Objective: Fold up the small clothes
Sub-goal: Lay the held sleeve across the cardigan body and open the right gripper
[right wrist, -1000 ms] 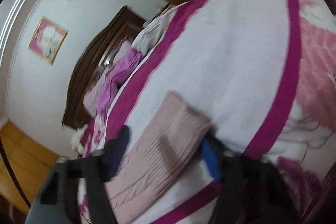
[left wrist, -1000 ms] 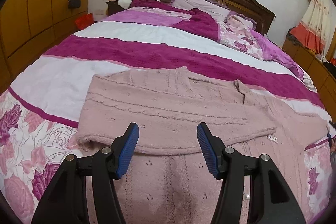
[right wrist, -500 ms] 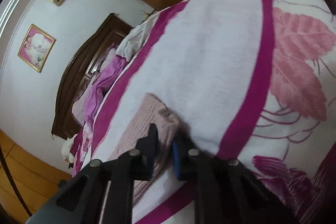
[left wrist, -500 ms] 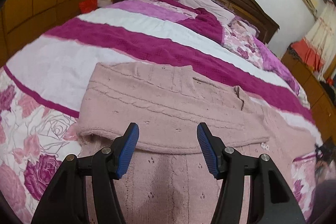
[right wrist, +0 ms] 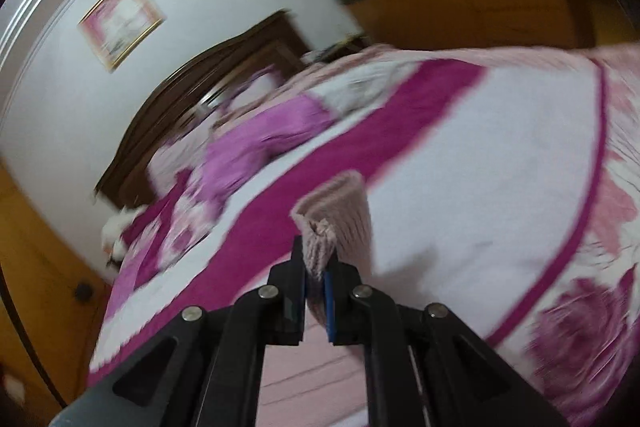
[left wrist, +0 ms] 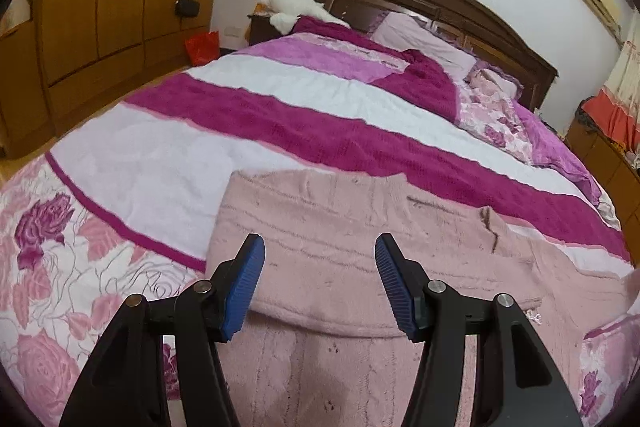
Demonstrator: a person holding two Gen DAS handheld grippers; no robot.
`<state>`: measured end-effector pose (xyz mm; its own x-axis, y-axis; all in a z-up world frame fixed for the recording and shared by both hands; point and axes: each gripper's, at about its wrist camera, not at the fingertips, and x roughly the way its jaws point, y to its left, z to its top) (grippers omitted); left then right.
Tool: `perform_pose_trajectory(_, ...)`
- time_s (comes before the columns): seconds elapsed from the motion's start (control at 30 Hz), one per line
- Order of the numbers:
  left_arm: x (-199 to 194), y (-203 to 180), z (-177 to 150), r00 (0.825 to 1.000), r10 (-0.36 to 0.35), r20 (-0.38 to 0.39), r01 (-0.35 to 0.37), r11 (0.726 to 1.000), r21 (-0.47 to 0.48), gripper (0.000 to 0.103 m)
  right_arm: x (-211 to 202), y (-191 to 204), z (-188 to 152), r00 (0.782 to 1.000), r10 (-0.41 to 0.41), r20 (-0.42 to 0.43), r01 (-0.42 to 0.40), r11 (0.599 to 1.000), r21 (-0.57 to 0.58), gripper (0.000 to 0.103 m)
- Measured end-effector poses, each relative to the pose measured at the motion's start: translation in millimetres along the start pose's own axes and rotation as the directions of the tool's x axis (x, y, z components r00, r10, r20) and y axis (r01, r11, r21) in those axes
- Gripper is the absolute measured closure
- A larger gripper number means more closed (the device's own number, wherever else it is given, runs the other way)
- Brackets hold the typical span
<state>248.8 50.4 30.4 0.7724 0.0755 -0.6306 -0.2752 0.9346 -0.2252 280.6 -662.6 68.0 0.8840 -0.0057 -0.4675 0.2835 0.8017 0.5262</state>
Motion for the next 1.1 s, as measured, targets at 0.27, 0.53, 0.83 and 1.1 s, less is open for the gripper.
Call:
perform_pose_trajectory(0.27, -19, -10, 6, 0.995, -0.06, 0.075, 0.054, 0.995, 0.085, 0.069, 37, 189, -124, 0.965, 0.167, -0.203, -0.206, 0.961, -0.186, 0.096)
perform_pose_trajectory(0.53, -11, -9, 22, 0.99, -0.129, 0.055, 0.122, 0.986, 0.117, 0.069, 51, 302, -221, 0.938, 0.178, -0.296, -0.281, 0.892, -0.354, 0.096)
perform_pose_trajectory(0.83, 6, 6, 28, 0.993, -0.116, -0.018, 0.116, 0.993, 0.012, 0.069, 12, 373, -259, 0.957, 0.213, -0.195, -0.282, 0.836, -0.47, 0.096)
perform_pose_trajectory(1.1, 0, 19, 33, 0.998, -0.064, -0.022, 0.065, 0.997, 0.051, 0.069, 21, 416, -313, 0.951, 0.189, -0.243, -0.289, 0.821, -0.492, 0.096)
